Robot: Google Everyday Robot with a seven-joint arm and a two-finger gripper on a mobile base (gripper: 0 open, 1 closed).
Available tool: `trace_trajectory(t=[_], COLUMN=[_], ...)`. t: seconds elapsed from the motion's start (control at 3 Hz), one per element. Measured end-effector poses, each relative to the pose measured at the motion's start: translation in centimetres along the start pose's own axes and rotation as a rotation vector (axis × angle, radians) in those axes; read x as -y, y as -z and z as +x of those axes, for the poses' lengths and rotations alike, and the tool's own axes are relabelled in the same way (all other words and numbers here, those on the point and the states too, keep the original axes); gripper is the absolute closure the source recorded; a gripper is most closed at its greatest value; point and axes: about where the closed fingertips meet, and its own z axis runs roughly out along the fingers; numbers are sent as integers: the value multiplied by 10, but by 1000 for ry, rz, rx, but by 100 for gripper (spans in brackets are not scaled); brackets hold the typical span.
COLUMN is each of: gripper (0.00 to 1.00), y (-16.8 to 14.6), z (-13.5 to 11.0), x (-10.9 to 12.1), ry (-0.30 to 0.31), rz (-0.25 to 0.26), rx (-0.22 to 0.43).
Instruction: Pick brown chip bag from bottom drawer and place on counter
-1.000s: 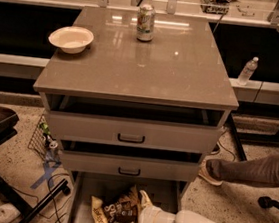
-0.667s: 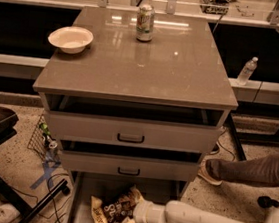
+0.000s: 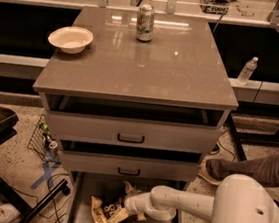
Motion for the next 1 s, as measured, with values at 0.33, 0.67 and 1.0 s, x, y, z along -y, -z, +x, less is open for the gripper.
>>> trace_trajectory(t=[0.33,0.67,1.0], gripper=[0,0,0], y=[0,-11,-27], z=[0,7,25], x=[0,-3,-3], ry=[-1,39,129], rz=[0,-24,-69], rx=[0,-41,-109])
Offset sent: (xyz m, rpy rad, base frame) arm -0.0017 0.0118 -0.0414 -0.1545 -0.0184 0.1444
